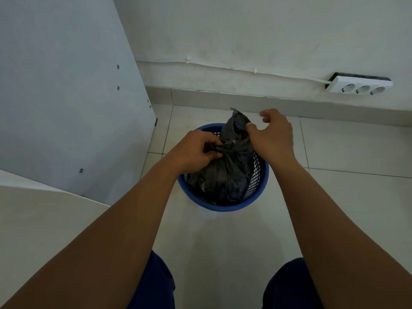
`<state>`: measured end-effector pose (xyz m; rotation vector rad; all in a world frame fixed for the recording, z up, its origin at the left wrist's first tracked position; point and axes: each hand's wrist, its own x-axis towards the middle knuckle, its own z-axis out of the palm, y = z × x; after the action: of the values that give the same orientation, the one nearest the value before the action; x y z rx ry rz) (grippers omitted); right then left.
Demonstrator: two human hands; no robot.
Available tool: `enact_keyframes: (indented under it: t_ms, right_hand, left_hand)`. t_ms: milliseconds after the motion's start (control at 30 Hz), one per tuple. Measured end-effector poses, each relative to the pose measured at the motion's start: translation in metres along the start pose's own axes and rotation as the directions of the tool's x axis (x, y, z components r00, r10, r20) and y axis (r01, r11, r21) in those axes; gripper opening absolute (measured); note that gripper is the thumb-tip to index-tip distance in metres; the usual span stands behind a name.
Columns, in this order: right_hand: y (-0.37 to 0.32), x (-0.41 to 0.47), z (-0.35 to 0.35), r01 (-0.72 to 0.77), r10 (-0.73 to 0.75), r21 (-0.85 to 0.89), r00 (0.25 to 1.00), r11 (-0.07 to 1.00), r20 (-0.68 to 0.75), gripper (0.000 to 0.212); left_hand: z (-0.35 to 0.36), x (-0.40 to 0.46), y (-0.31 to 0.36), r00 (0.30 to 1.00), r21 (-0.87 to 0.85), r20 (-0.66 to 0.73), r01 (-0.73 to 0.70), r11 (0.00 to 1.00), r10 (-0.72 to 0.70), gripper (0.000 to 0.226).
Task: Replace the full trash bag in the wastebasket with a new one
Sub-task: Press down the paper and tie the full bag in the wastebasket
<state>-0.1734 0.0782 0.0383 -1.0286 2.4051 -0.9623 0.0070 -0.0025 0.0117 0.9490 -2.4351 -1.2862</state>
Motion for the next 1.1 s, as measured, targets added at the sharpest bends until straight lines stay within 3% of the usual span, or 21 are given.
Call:
enact_keyframes:
  t_ms: [67, 167, 267, 433, 533, 633, 800, 967, 1100]
  right_hand:
    - [0.001, 0.008, 0.005, -0.113, 0.112, -0.001, 0.988, 0.994, 0.11, 0.066]
    - [0.0, 0.006, 0.008, -0.033, 0.01, 0.136, 0.986, 0.99, 0.168, 0.018]
    - [0.002, -0.006, 0.006, 0.105, -0.148, 0.209, 0.968, 0.972, 0.202, 0.002]
    - [0.012, -0.02, 0.007, 0.213, -0.281, 0.247, 0.915, 0.945, 0.288, 0.013]
    - [0.01, -0.022, 0.008, 0.13, -0.262, 0.35, 0.894, 0.928, 0.363, 0.012]
    - [0.007, -0.022, 0.008, 0.118, -0.254, 0.386, 0.912, 0.915, 0.322, 0.015]
    - [0.015, -0.022, 0.009, 0.336, -0.363, 0.21, 0.926, 0.918, 0.105, 0.015]
    - [0.013, -0.029, 0.014, 0.369, -0.414, 0.224, 0.886, 0.902, 0.207, 0.038]
    - [0.011, -0.027, 0.017, 0.37, -0.375, 0.069, 0.895, 0.927, 0.241, 0.024]
  left_hand:
    - [0.0, 0.0, 0.0, 1.0, 0.012, 0.003, -0.017, 1.0, 0.017, 0.02]
    - [0.002, 0.002, -0.003, 0.999, 0.046, -0.027, -0.035, 0.998, 0.036, 0.014]
    - [0.004, 0.003, -0.003, 0.994, 0.055, -0.076, -0.073, 0.996, 0.077, 0.015]
    - [0.006, 0.003, 0.005, 0.99, 0.019, -0.109, -0.086, 0.996, 0.088, 0.029]
    - [0.006, 0.002, 0.01, 0.992, 0.031, -0.098, -0.081, 0.996, 0.084, 0.032]
    - [0.007, 0.0, 0.011, 0.992, 0.037, -0.102, -0.071, 0.997, 0.075, 0.034]
    - [0.009, 0.001, 0.012, 0.982, -0.003, -0.186, -0.04, 0.999, 0.039, 0.034]
    - [0.009, 0.002, 0.014, 0.98, -0.07, -0.199, -0.034, 0.997, 0.02, 0.046]
    - [0.005, -0.001, 0.012, 0.979, -0.156, -0.206, -0.022, 0.987, -0.011, 0.047]
